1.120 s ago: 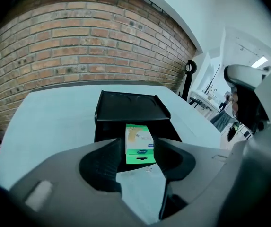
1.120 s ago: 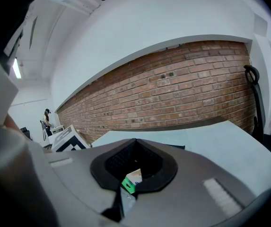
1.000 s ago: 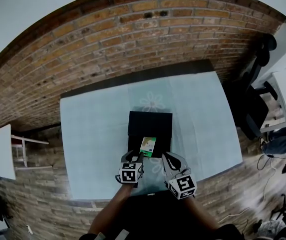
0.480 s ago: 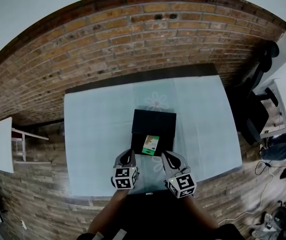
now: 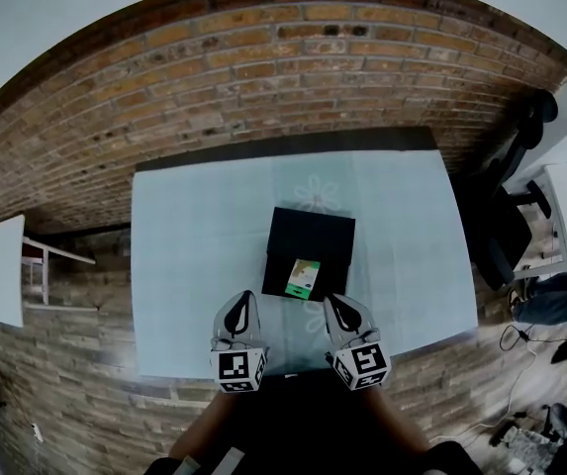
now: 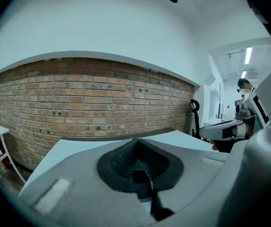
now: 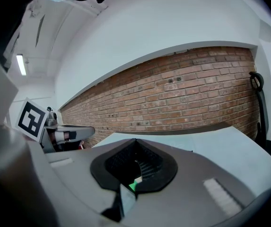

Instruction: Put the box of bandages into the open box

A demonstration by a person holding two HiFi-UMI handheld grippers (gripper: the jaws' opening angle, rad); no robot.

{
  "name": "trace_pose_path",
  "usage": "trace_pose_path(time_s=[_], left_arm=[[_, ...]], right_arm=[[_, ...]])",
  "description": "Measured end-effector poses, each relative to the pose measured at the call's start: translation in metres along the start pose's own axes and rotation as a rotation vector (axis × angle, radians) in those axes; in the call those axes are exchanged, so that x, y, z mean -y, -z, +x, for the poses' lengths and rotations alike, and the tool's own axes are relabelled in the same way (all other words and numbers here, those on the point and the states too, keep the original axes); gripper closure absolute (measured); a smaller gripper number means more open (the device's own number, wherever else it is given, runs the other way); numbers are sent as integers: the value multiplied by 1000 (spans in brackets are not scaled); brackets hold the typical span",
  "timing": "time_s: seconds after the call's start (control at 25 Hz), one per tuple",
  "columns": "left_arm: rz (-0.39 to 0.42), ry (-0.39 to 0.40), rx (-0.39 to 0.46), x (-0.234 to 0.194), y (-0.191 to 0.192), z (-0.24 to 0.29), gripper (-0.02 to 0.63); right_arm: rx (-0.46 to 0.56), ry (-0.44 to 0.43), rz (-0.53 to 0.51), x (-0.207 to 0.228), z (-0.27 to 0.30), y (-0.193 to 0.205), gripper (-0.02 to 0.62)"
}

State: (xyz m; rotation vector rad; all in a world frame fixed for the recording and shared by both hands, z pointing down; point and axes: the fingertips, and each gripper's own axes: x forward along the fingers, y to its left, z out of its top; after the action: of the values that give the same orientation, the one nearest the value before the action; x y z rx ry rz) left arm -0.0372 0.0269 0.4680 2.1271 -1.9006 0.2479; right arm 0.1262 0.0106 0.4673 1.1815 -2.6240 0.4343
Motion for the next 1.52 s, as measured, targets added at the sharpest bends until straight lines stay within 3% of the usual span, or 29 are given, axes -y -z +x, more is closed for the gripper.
trace_pose_path(time_s=[0.12,0.32,0.84,1.52], left_arm=[[-4,-17,17,-6,-3,-10,606],[1,9,115,-1,-23,-23,606],[56,0,80,6,-18,-20,606],[27,4,93,5,-21,-21,606]], right_arm=[[8,-4,11,-5,-2,-2,594],[29,-4,4,-7,-3,-9,594],[65,-61,-29,-18,-5,-17,595],[50,-63,-33,-20,-3,-15,595]])
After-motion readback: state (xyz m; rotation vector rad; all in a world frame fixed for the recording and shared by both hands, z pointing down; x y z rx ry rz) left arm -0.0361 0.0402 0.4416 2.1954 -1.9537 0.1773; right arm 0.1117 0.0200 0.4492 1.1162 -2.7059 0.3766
